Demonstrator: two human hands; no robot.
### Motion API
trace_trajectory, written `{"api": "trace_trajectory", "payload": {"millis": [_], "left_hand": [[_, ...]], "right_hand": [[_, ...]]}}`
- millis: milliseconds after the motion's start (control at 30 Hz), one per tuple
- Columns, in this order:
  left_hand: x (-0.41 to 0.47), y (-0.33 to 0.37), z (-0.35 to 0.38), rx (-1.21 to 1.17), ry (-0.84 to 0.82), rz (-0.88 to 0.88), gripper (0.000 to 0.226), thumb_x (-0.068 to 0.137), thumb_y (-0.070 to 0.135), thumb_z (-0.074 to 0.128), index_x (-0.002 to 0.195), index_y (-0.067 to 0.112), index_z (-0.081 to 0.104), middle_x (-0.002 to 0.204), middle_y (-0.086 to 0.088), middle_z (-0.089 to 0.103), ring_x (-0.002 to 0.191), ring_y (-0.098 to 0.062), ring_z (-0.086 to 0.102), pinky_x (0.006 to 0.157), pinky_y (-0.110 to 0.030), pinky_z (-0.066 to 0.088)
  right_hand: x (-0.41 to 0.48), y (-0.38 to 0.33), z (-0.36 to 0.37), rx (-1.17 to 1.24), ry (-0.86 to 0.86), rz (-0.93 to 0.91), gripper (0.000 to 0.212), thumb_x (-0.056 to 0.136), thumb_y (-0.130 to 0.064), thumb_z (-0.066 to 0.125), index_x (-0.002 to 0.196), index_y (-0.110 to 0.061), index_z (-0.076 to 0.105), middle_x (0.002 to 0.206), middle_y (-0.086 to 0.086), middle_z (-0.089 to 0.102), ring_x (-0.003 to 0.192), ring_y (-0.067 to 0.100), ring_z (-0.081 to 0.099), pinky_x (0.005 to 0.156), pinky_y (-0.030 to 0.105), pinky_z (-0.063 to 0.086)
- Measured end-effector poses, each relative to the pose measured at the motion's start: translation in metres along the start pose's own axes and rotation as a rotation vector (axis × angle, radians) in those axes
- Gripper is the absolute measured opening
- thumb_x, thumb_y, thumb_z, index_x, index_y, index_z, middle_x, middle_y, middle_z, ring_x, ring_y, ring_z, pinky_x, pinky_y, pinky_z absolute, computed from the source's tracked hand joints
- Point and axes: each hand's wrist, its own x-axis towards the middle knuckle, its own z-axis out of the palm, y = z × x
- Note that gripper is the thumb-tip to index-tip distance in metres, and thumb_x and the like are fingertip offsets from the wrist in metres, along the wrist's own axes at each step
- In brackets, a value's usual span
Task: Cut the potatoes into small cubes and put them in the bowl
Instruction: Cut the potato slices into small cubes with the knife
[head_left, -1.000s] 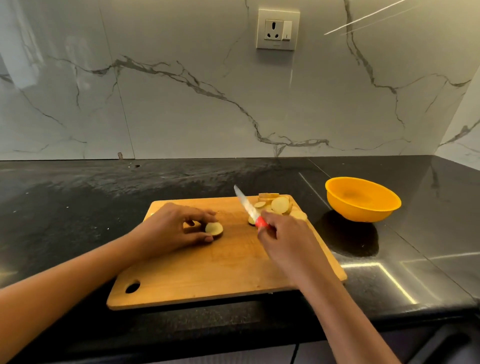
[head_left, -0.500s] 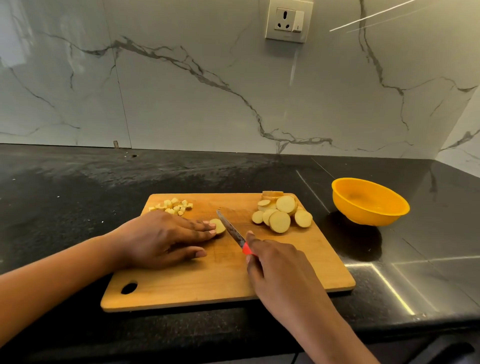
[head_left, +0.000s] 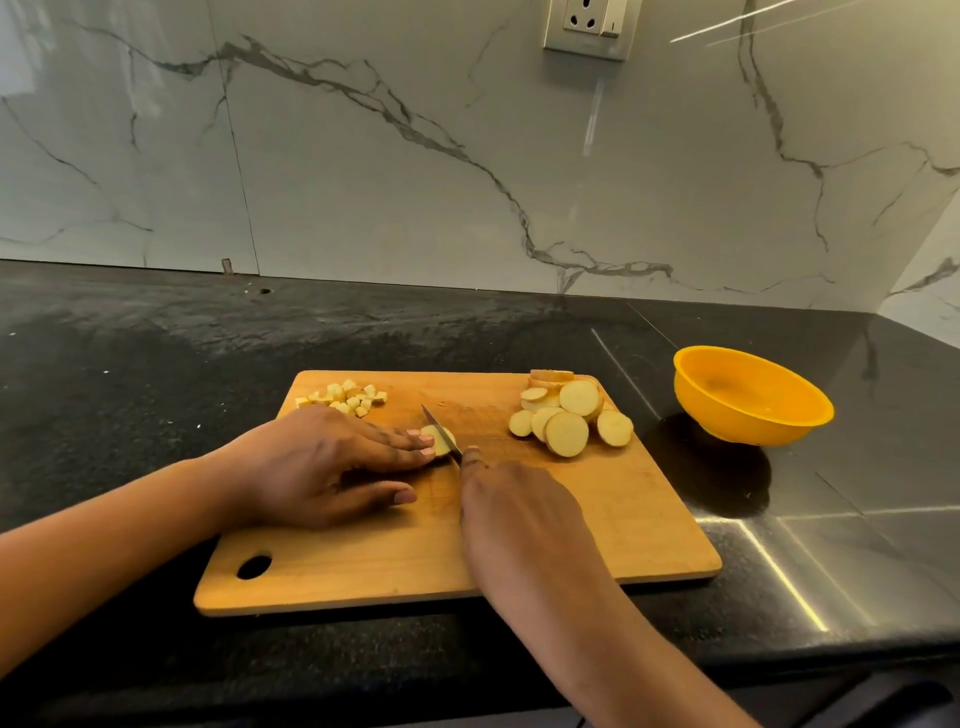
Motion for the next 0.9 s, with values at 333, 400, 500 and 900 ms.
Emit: {"api": "trace_trajectory", "payload": {"millis": [333, 400, 500, 900], "left_hand": [[-0.001, 0.001, 0.000, 0.001, 0.005, -0.018, 0.046, 0.095, 0.054, 0.041, 0.130, 0.027, 0.054, 0.132, 0.016, 0.054, 0.123, 0.006, 0.047, 0.097, -0.030, 0.049], [-0.002, 0.001, 0.001, 0.008, 0.011, -0.028, 0.047, 0.095, 0.055, 0.040, 0.130, 0.028, 0.055, 0.132, 0.016, 0.054, 0.123, 0.006, 0.047, 0.096, -0.030, 0.049], [-0.003, 0.003, 0.000, 0.004, 0.034, -0.046, 0.046, 0.095, 0.056, 0.040, 0.130, 0.029, 0.055, 0.131, 0.016, 0.055, 0.121, 0.006, 0.048, 0.095, -0.029, 0.049], [-0.004, 0.002, 0.001, 0.029, 0.004, -0.092, 0.051, 0.093, 0.063, 0.036, 0.131, 0.034, 0.052, 0.131, 0.020, 0.054, 0.120, 0.006, 0.049, 0.096, -0.031, 0.050]], "right_hand": [[-0.044, 0.008, -0.001, 0.060, 0.043, -0.023, 0.058, 0.101, -0.021, 0.038, 0.151, -0.020, 0.009, 0.124, -0.002, 0.052, 0.103, 0.015, 0.054, 0.074, 0.025, 0.040], [-0.043, 0.008, 0.000, 0.064, 0.063, -0.013, 0.057, 0.101, -0.022, 0.038, 0.151, -0.020, 0.010, 0.121, -0.002, 0.053, 0.101, 0.015, 0.054, 0.073, 0.025, 0.040], [-0.034, 0.010, 0.003, 0.067, 0.121, -0.001, 0.054, 0.102, -0.025, 0.035, 0.151, -0.020, 0.014, 0.116, -0.003, 0.055, 0.098, 0.014, 0.054, 0.070, 0.025, 0.040], [-0.017, 0.010, 0.002, 0.143, 0.177, 0.000, 0.051, 0.101, -0.032, 0.035, 0.149, -0.027, 0.021, 0.115, -0.005, 0.057, 0.098, 0.012, 0.054, 0.076, 0.026, 0.045]]}}
